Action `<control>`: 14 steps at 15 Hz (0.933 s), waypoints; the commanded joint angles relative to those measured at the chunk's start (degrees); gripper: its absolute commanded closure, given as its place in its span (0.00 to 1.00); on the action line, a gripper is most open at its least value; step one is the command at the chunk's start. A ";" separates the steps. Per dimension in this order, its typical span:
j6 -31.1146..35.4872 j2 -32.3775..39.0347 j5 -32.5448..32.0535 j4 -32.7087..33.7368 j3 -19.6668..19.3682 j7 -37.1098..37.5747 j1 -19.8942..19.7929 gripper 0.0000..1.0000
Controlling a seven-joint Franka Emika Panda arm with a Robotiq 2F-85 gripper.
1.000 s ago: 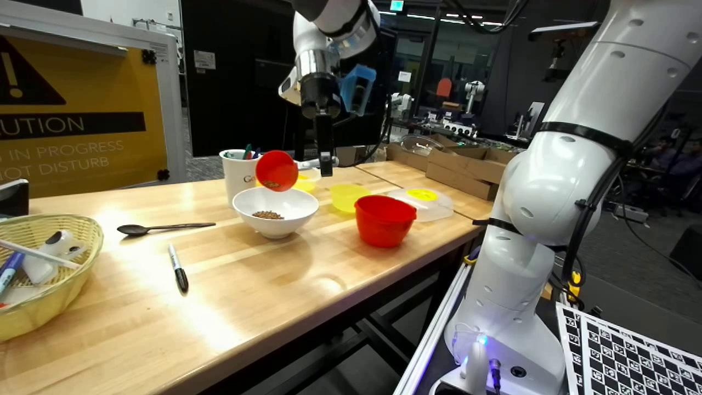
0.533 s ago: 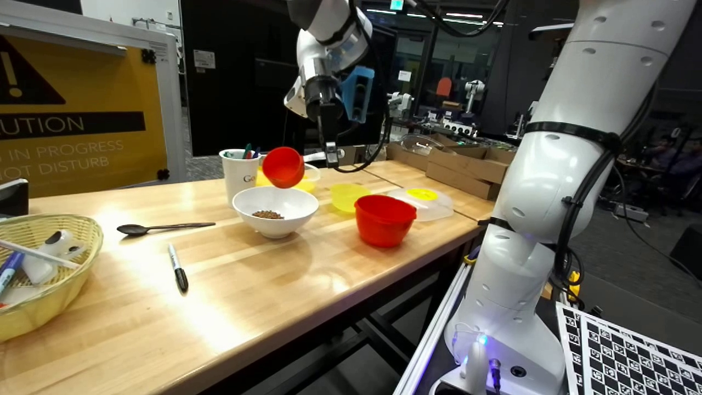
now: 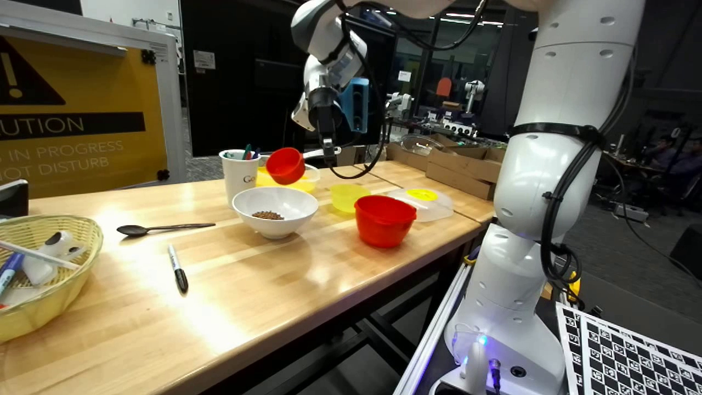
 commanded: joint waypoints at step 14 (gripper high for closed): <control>-3.74 6.16 1.80 6.32 -1.98 -0.01 -7.78 0.99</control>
